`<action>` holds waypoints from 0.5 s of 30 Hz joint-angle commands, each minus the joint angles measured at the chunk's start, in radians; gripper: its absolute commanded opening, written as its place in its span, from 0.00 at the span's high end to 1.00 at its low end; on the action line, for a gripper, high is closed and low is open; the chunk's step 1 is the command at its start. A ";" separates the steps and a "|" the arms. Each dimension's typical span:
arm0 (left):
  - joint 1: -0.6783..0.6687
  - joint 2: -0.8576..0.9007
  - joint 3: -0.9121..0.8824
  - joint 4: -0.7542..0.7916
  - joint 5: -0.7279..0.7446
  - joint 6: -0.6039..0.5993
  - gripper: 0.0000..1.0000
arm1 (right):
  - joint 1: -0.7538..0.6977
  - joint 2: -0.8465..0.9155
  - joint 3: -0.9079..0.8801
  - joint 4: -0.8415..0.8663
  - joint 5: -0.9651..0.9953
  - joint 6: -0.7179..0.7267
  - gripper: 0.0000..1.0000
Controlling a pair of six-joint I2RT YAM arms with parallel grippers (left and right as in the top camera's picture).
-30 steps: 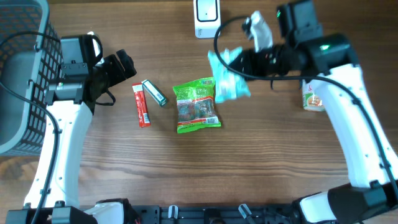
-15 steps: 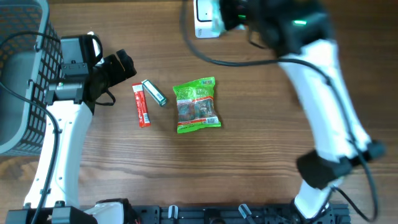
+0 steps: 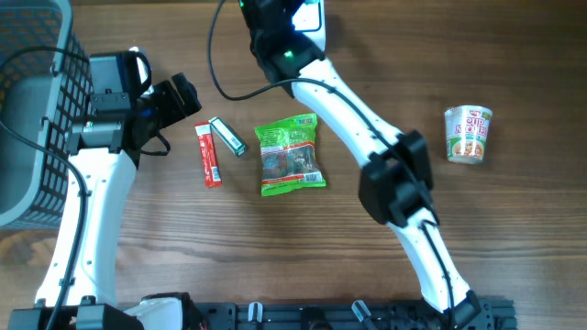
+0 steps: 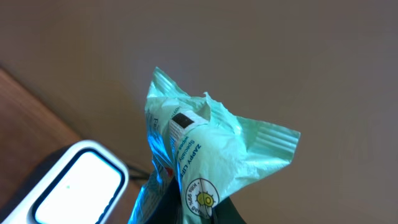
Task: Scan the item barcode
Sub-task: 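Lift the pale green bag and carry it to the scanner, then hold the pale green bag in front of the scanner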
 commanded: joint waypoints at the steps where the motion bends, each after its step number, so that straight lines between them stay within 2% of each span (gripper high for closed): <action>1: 0.004 0.003 0.003 0.002 -0.006 0.006 0.00 | -0.014 0.129 0.015 0.203 0.072 -0.304 0.96; 4: 0.004 0.003 0.003 0.002 -0.006 0.006 0.00 | -0.024 0.196 0.015 0.339 0.058 -0.450 0.96; 7: 0.004 0.003 0.003 0.002 -0.006 0.006 0.00 | -0.034 0.245 0.013 0.430 0.029 -0.526 0.96; 15: 0.004 0.003 0.003 0.002 -0.006 0.006 0.00 | -0.043 0.294 0.012 0.546 -0.018 -0.500 0.96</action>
